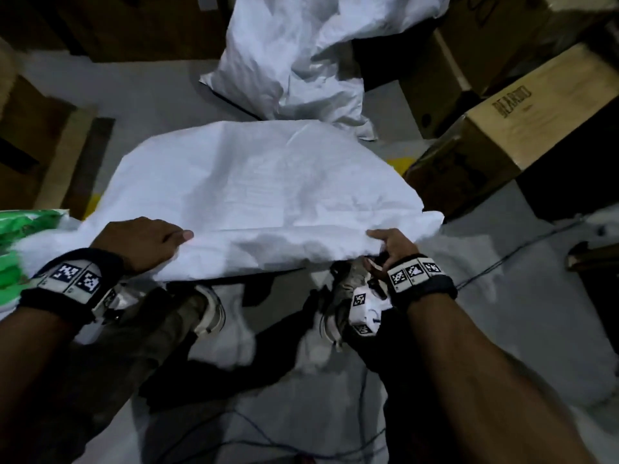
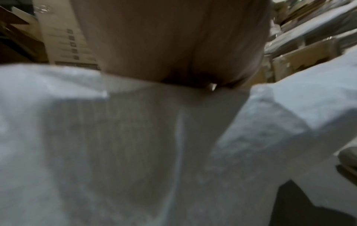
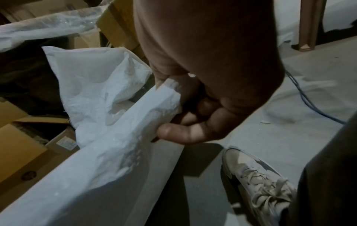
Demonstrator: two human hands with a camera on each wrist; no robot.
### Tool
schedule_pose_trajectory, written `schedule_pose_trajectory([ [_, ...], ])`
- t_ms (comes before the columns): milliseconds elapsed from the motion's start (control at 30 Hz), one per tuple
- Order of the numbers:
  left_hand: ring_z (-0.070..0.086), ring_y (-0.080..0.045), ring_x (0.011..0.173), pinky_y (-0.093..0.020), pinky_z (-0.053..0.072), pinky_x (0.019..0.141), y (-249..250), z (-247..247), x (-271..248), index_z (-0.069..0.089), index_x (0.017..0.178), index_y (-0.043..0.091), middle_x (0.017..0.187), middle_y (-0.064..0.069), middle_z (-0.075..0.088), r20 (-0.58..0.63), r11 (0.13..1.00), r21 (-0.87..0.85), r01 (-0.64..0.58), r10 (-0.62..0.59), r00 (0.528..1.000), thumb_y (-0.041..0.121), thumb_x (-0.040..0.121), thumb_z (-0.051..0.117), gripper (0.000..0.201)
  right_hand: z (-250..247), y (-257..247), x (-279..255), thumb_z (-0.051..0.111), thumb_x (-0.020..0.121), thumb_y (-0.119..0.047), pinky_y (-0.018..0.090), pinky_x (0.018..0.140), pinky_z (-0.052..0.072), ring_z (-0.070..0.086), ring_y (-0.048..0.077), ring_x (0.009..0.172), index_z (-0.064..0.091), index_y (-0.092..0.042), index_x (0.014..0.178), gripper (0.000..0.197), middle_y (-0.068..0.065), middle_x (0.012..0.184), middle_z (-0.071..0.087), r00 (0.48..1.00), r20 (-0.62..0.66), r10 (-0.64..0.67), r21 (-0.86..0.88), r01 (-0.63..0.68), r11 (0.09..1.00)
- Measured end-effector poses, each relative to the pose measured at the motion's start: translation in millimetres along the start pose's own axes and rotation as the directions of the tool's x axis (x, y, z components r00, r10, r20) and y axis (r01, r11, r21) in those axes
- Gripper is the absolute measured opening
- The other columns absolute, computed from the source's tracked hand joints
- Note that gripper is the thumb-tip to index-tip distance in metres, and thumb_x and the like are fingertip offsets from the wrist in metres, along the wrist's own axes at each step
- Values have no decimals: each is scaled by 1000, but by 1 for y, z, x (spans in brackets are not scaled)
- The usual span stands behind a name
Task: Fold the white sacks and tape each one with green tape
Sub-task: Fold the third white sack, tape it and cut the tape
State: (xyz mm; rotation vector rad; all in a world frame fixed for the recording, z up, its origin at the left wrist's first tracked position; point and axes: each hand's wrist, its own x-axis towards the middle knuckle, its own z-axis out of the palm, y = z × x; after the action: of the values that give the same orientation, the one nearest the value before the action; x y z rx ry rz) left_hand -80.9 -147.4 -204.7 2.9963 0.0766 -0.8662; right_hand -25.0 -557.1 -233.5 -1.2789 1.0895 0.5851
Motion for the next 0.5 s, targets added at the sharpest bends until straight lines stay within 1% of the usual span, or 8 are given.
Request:
schedule_pose_trajectory([
  [100, 59, -29, 113, -34, 37, 83, -10, 4, 3, 63, 98, 37, 123, 0, 67, -44, 998, 31, 58, -57, 997, 56, 101, 38, 32, 9, 8, 3, 69, 88, -13, 29, 46, 54, 62, 29, 78, 69, -12, 108, 20, 15, 102, 64, 999, 33, 36, 14, -36, 999],
  [167, 59, -36, 104, -45, 41, 90, -5, 8, 1, 63, 96, 27, 106, -11, 70, -227, 990, 128, 58, -28, 974, 47, 94, 58, 21, 14, 7, 0, 64, 91, -12, 28, 43, 53, 62, 28, 76, 62, -11, 102, 11, 14, 96, 65, 998, 42, 36, 52, -38, 998],
  [233, 55, -40, 99, -53, 40, 86, 9, 12, -6, 66, 101, 17, 100, -17, 65, -424, 989, 148, 3, 61, 904, 46, 89, 61, 31, 14, 3, 1, 61, 93, -11, 26, 42, 52, 63, 26, 73, 59, -11, 102, 10, 12, 87, 67, 998, 54, 25, 84, -30, 996],
  [300, 56, -38, 102, -51, 38, 84, 29, 14, -16, 67, 113, 17, 111, -15, 64, -518, 981, 115, -155, 192, 834, 62, 85, 48, 56, 12, -4, 4, 60, 92, -9, 24, 44, 53, 67, 23, 66, 60, -11, 98, 7, 9, 71, 70, 998, 55, -17, 132, 10, 991],
  [333, 56, -38, 110, -54, 38, 89, 40, 16, -22, 64, 124, 16, 122, -16, 62, -500, 970, 115, -216, 244, 831, 71, 81, 44, 72, 13, -6, 3, 59, 91, -7, 23, 44, 52, 68, 23, 65, 60, -11, 94, 5, 8, 69, 70, 997, 46, -63, 147, 55, 988],
  [400, 45, -38, 134, -67, 24, 106, 55, 23, -28, 43, 149, 13, 149, -19, 45, -358, 957, 190, -220, 276, 892, 80, 69, 54, 105, 14, -12, -1, 55, 92, -2, 22, 44, 52, 65, 24, 70, 61, -10, 87, 12, 10, 77, 68, 991, 25, -128, 151, 123, 981],
  [467, 28, -36, 148, -67, 4, 114, 48, 34, -24, 21, 159, 11, 162, -17, 27, -207, 944, 296, -149, 215, 954, 65, 62, 75, 123, 12, -18, -4, 50, 95, 1, 22, 46, 53, 63, 22, 64, 66, -9, 76, 26, 9, 71, 68, 977, 47, -209, 129, 202, 971],
  [500, 29, -35, 149, -63, 1, 117, 38, 36, -20, 23, 158, 9, 162, -17, 29, -183, 951, 280, -130, 186, 965, 50, 61, 83, 122, 7, -23, -3, 50, 95, 1, 22, 51, 56, 65, 20, 61, 71, -8, 67, 36, 7, 64, 69, 966, 39, -257, 128, 250, 960],
])
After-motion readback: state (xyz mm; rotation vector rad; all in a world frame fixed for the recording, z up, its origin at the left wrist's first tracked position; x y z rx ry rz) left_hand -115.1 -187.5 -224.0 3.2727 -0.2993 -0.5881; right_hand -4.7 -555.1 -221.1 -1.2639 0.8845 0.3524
